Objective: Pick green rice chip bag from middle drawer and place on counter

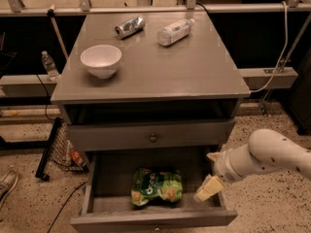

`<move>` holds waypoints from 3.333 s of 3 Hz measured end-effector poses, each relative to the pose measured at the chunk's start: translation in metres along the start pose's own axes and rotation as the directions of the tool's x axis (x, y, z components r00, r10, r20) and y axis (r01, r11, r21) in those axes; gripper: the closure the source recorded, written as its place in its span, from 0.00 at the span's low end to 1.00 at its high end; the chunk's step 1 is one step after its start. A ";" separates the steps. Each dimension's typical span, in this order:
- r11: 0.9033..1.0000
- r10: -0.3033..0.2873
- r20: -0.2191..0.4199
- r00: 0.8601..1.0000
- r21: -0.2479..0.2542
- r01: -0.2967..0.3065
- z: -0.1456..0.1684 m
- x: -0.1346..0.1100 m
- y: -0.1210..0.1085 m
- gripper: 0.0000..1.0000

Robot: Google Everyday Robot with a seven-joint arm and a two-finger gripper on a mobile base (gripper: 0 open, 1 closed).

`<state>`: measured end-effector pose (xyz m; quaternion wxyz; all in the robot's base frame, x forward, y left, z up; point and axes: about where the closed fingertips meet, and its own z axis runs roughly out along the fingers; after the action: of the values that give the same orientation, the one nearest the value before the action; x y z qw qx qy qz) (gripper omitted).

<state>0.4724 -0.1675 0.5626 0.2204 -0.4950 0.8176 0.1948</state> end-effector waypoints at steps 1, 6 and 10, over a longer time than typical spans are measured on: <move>1.000 -0.005 0.002 1.000 -0.025 0.006 0.025 0.004 -0.007 0.00; 0.993 -0.049 0.081 0.995 -0.104 0.058 0.133 0.013 -0.033 0.00; 0.981 -0.113 0.096 0.989 -0.147 0.126 0.180 0.002 -0.036 0.01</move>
Offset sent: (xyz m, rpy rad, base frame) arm 0.0235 0.0184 -0.0558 0.0293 0.0131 0.0476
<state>0.5336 -0.0880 0.4093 0.2287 -0.5496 0.7587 0.2645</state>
